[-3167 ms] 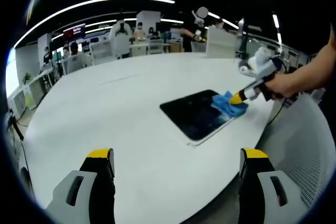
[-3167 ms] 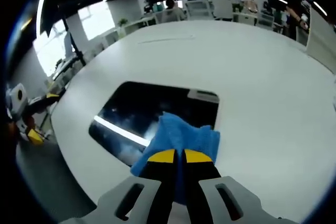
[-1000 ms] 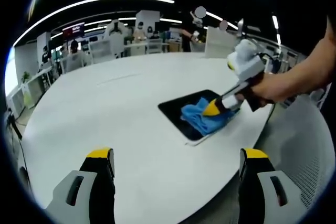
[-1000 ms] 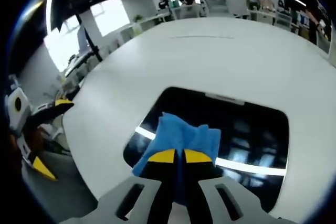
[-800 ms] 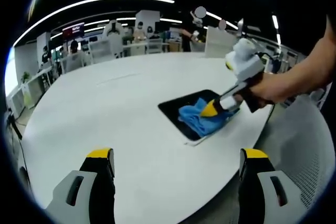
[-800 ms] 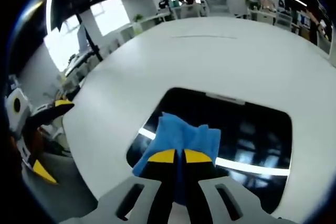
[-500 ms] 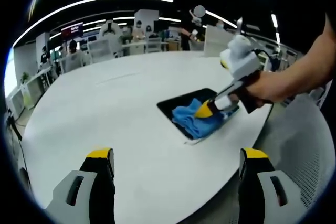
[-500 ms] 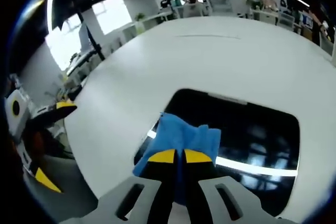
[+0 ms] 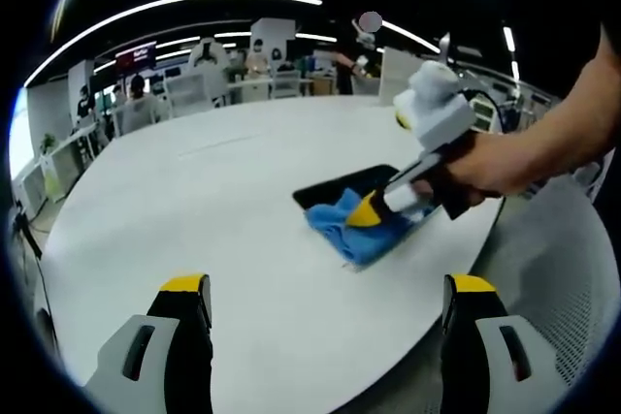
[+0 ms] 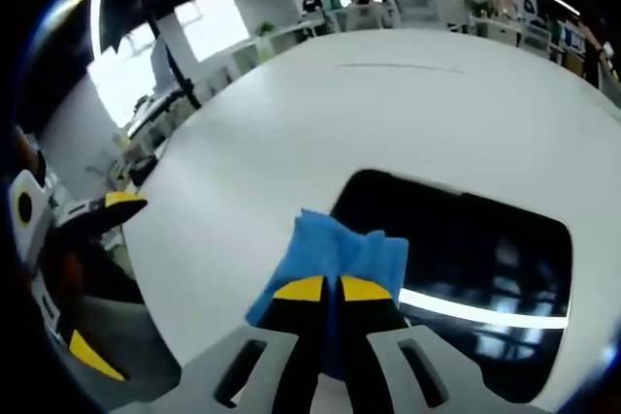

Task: Wipe the mirror surface with the cleaning cloth until all visible marks leave the cleaned area.

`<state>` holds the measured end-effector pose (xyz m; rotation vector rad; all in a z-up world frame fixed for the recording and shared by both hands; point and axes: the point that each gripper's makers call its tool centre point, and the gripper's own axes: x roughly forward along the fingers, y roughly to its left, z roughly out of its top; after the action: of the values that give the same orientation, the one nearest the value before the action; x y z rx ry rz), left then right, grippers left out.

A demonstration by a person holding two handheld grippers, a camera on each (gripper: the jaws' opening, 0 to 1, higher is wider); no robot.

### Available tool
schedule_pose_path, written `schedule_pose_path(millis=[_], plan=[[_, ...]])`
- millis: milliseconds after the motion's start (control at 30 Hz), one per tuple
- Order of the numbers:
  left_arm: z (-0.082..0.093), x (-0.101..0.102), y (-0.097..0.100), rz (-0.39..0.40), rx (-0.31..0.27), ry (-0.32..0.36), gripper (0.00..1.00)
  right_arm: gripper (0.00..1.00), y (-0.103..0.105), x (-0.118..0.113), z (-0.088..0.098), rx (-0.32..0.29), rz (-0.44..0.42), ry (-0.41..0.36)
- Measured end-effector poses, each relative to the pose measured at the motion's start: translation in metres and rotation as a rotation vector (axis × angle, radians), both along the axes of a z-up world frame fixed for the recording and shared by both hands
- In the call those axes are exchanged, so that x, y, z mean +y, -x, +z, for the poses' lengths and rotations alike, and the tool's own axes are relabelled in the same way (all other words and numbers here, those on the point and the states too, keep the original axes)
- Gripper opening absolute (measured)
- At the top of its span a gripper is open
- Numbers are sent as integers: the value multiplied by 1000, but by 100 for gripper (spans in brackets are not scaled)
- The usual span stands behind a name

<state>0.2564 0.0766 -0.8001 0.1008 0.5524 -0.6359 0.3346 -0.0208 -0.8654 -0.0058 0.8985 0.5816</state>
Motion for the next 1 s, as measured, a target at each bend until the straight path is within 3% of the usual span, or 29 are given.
schedule_pose_path(millis=[1000], plan=[[0,1,-2,12,-3,2,99,0,-3,3,-1,-16,7,35]])
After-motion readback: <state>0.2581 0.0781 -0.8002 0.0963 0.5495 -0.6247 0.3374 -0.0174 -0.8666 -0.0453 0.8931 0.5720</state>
